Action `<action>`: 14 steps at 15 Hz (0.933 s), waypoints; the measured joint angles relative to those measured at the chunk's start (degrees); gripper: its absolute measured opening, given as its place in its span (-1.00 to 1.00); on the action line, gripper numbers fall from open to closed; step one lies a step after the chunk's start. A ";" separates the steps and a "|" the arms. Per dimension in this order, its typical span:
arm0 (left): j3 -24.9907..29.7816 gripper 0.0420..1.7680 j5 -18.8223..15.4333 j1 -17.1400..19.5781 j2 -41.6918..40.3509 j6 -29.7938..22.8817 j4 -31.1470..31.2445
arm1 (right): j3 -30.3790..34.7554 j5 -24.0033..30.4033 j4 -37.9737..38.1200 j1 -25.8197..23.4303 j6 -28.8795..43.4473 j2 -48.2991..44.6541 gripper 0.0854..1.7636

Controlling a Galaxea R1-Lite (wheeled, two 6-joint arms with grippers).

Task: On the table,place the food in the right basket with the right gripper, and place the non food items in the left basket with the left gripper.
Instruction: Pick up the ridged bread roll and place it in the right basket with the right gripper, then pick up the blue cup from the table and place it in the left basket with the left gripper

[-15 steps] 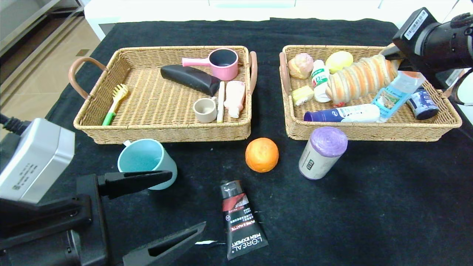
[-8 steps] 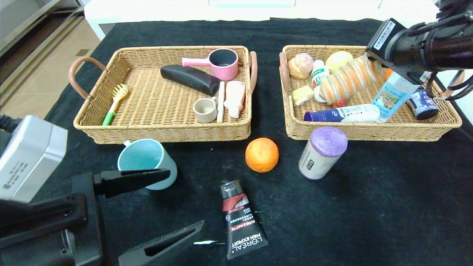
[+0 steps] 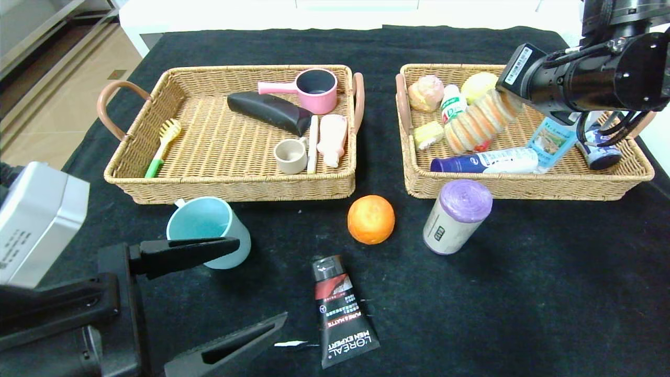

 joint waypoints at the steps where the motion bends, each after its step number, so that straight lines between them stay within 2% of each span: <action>1: 0.00 0.94 0.00 0.02 -0.05 0.01 0.00 | 0.02 -0.02 0.00 0.13 -0.43 0.00 -0.07; 6: 0.04 0.94 0.00 0.02 -0.16 0.01 0.00 | 0.11 0.00 0.09 0.69 -1.48 -0.13 0.41; 14: 0.00 0.94 0.02 0.02 -0.35 0.20 0.00 | 1.12 0.00 0.24 1.49 -2.82 -1.60 0.74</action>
